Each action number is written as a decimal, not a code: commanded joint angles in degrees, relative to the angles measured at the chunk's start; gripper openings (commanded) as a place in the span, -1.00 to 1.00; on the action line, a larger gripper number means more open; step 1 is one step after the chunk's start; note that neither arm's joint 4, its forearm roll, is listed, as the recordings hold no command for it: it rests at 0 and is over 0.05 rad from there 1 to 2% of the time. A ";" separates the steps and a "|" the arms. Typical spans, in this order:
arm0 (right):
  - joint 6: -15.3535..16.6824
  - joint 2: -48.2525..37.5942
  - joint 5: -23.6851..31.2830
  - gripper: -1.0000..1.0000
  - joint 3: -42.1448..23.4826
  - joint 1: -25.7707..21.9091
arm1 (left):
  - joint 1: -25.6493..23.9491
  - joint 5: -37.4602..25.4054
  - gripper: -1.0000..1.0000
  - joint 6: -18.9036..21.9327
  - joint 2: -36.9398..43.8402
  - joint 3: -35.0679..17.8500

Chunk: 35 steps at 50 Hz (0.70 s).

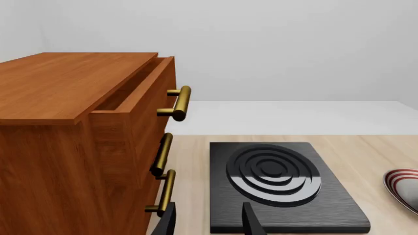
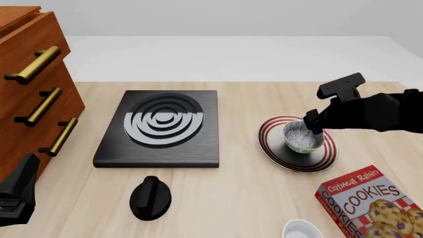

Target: Pick the akita bowl on the ramekin and place it on the plate.

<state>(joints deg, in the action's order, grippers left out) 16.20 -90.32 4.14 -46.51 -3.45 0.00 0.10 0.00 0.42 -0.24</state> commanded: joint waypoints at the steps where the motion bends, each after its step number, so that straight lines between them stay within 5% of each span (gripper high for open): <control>1: -1.02 5.62 0.53 1.00 1.23 -1.87 | 0.00 0.00 1.00 0.00 0.00 0.00; 14: -2.14 13.62 -3.51 1.00 7.88 -3.38 | 0.00 0.00 1.00 0.00 0.00 0.00; 18: -6.31 19.72 -4.97 1.00 10.16 -5.50 | 0.00 0.00 1.00 0.00 0.00 0.00; 35: -10.46 37.57 -14.96 1.00 23.51 -4.97 | 0.00 0.00 1.00 0.00 0.00 0.00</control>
<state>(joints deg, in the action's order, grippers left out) 8.38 -62.11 -5.84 -30.20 -7.86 0.00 0.10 0.00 0.42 -0.24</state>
